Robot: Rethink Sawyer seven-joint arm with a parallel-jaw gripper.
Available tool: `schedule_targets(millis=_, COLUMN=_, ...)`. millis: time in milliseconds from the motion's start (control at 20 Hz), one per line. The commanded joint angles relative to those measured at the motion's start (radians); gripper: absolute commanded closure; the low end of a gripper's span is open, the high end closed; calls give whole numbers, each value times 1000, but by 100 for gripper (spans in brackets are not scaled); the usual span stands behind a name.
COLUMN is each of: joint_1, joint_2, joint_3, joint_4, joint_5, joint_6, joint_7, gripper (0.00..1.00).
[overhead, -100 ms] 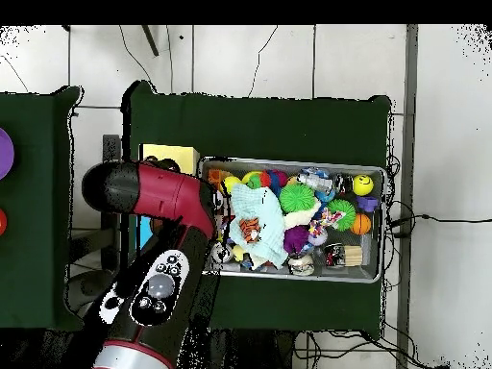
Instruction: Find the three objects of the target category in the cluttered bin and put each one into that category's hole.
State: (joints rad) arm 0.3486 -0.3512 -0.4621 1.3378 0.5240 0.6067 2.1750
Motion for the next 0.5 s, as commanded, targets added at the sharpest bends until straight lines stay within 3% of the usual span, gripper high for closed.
schedule_targets(millis=50, joint_1=-29, joint_2=-12, joint_3=170, joint_4=125, joint_5=34, joint_6=49, joint_7=165, gripper=100)
schedule_targets(millis=500, joint_1=-81, joint_2=-15, joint_3=262, joint_4=172, joint_5=52, joint_6=-82, joint_7=133, gripper=100)
